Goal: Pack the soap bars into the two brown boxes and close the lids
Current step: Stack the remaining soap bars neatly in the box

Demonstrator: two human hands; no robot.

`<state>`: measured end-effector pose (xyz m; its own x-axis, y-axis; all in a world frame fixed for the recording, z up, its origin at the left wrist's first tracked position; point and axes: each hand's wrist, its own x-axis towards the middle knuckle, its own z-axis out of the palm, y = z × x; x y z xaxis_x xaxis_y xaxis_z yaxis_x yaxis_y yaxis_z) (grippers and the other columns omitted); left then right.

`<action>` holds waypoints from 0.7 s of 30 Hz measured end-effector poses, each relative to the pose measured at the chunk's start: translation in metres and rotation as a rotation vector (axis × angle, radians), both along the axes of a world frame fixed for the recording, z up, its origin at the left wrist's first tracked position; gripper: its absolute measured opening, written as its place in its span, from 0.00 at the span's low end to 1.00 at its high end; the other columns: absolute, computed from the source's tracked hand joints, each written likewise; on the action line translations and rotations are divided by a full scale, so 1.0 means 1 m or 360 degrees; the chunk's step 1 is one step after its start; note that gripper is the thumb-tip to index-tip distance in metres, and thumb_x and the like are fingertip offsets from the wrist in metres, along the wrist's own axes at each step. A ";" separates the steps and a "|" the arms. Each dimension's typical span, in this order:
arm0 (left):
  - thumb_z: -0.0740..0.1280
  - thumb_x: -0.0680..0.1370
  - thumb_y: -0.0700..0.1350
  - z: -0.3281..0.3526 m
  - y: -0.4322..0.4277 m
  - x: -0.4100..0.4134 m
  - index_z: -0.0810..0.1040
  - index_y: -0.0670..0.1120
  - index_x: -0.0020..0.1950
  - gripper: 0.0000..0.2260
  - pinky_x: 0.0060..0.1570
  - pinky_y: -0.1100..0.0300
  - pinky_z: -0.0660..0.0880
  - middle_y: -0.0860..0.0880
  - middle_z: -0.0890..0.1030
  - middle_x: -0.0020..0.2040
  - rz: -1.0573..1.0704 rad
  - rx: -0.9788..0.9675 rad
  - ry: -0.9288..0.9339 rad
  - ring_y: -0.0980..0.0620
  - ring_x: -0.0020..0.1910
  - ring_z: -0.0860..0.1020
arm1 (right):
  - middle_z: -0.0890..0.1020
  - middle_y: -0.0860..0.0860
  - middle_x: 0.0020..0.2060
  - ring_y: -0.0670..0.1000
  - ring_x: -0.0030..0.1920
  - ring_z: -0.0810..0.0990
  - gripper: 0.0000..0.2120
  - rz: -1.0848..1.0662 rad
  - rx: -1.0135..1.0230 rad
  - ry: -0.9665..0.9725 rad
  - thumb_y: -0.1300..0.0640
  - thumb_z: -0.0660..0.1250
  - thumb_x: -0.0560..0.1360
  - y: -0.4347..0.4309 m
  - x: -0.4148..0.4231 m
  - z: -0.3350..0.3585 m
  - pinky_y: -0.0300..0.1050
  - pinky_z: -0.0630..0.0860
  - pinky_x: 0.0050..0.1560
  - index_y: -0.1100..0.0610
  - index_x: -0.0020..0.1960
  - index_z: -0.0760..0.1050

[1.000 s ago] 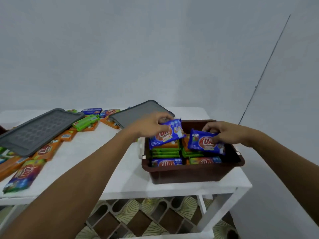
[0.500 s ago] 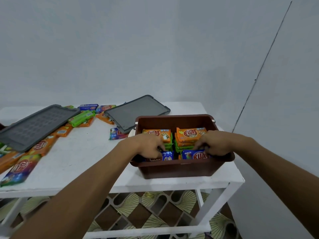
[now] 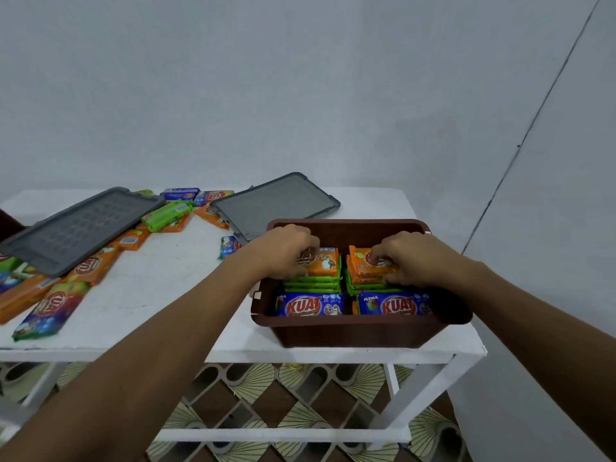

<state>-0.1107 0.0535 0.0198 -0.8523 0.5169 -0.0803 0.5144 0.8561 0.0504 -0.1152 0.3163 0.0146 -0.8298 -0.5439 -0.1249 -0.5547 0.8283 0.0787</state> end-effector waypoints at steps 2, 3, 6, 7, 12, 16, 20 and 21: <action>0.74 0.71 0.53 -0.001 0.004 -0.006 0.73 0.51 0.61 0.22 0.52 0.54 0.75 0.52 0.74 0.57 -0.0009 -0.0143 0.0002 0.52 0.56 0.73 | 0.78 0.45 0.56 0.49 0.53 0.78 0.22 -0.0018 0.0035 -0.0003 0.43 0.73 0.70 -0.001 -0.006 -0.001 0.48 0.78 0.50 0.44 0.62 0.72; 0.75 0.70 0.54 -0.002 0.007 -0.008 0.72 0.51 0.61 0.23 0.50 0.55 0.75 0.52 0.74 0.57 -0.0016 -0.0203 0.0020 0.51 0.55 0.73 | 0.78 0.45 0.56 0.49 0.53 0.78 0.23 -0.0022 0.0036 -0.0002 0.43 0.73 0.69 -0.001 -0.009 -0.001 0.49 0.78 0.51 0.44 0.62 0.72; 0.76 0.68 0.56 -0.009 0.012 -0.013 0.70 0.50 0.66 0.30 0.47 0.55 0.76 0.51 0.74 0.57 -0.0058 -0.0305 0.0144 0.50 0.54 0.74 | 0.78 0.45 0.55 0.49 0.52 0.77 0.23 -0.0027 0.0048 0.0001 0.41 0.73 0.68 -0.001 -0.014 -0.004 0.49 0.78 0.50 0.44 0.60 0.70; 0.75 0.69 0.56 -0.010 0.012 -0.013 0.70 0.50 0.67 0.30 0.46 0.55 0.76 0.50 0.74 0.58 -0.0058 -0.0294 0.0174 0.50 0.54 0.75 | 0.78 0.45 0.55 0.49 0.52 0.78 0.23 -0.0027 0.0040 0.0026 0.41 0.72 0.68 -0.001 -0.014 -0.005 0.49 0.79 0.49 0.44 0.60 0.70; 0.73 0.71 0.54 -0.015 0.011 -0.012 0.70 0.50 0.67 0.27 0.42 0.58 0.71 0.50 0.74 0.57 -0.0024 -0.0264 0.0235 0.51 0.53 0.75 | 0.79 0.46 0.55 0.49 0.51 0.79 0.23 -0.0069 -0.0019 0.0131 0.40 0.71 0.69 0.002 -0.010 -0.013 0.45 0.77 0.46 0.46 0.60 0.71; 0.73 0.71 0.54 -0.013 0.012 -0.011 0.71 0.49 0.66 0.26 0.43 0.57 0.72 0.50 0.73 0.55 -0.0008 -0.0247 0.0220 0.52 0.52 0.73 | 0.79 0.46 0.56 0.49 0.51 0.79 0.23 -0.0080 -0.0036 0.0135 0.40 0.71 0.70 0.002 -0.010 -0.012 0.44 0.77 0.47 0.46 0.60 0.71; 0.73 0.70 0.55 -0.014 0.011 -0.010 0.70 0.49 0.66 0.27 0.45 0.56 0.74 0.51 0.74 0.56 0.0003 -0.0257 0.0238 0.51 0.52 0.74 | 0.79 0.46 0.56 0.49 0.51 0.79 0.22 -0.0086 -0.0038 0.0154 0.40 0.71 0.70 0.001 -0.010 -0.012 0.43 0.75 0.46 0.46 0.59 0.71; 0.73 0.70 0.55 -0.015 0.011 -0.010 0.70 0.49 0.66 0.28 0.45 0.56 0.75 0.51 0.74 0.56 0.0007 -0.0259 0.0241 0.51 0.52 0.74 | 0.79 0.46 0.56 0.49 0.51 0.79 0.22 -0.0086 -0.0042 0.0156 0.40 0.71 0.70 0.001 -0.010 -0.012 0.42 0.74 0.45 0.46 0.59 0.71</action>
<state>-0.1208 0.0644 0.0053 -0.8633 0.5036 -0.0329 0.5016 0.8490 -0.1663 -0.1249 0.3171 0.0028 -0.8655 -0.5000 -0.0282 -0.4999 0.8593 0.1080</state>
